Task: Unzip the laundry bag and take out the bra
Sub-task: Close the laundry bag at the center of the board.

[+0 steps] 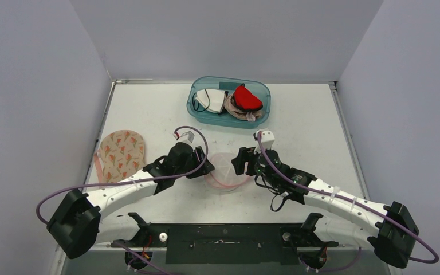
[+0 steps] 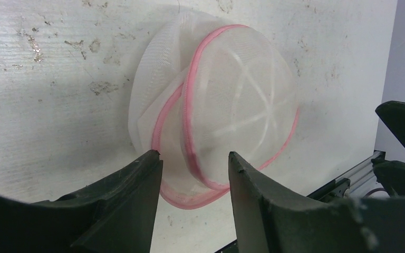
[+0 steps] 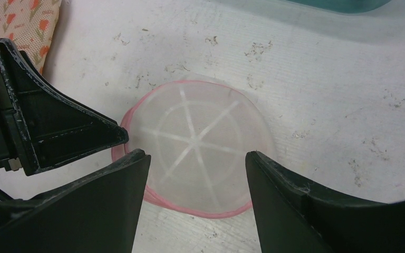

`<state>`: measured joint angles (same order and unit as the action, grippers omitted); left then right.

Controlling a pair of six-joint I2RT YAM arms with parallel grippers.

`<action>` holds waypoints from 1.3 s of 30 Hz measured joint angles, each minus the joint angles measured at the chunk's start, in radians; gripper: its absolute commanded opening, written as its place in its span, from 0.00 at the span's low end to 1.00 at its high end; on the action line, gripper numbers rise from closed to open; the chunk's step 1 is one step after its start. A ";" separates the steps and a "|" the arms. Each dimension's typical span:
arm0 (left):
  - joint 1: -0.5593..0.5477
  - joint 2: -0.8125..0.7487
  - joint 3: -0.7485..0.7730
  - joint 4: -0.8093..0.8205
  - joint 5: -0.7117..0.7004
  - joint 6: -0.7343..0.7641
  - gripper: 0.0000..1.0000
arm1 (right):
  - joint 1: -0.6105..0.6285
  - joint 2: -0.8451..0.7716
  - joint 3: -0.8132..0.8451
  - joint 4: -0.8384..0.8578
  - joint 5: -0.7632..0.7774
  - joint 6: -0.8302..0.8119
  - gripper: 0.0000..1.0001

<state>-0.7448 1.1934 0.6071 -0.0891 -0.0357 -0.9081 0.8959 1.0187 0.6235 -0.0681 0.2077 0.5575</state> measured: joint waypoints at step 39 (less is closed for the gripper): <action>-0.041 0.003 0.000 0.013 -0.034 -0.032 0.46 | -0.006 -0.028 -0.052 0.007 -0.023 0.008 0.68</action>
<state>-0.7860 1.1969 0.6071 -0.0765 -0.0700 -0.9398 0.8898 0.9905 0.5716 -0.0612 0.1852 0.5659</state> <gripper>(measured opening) 0.474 0.684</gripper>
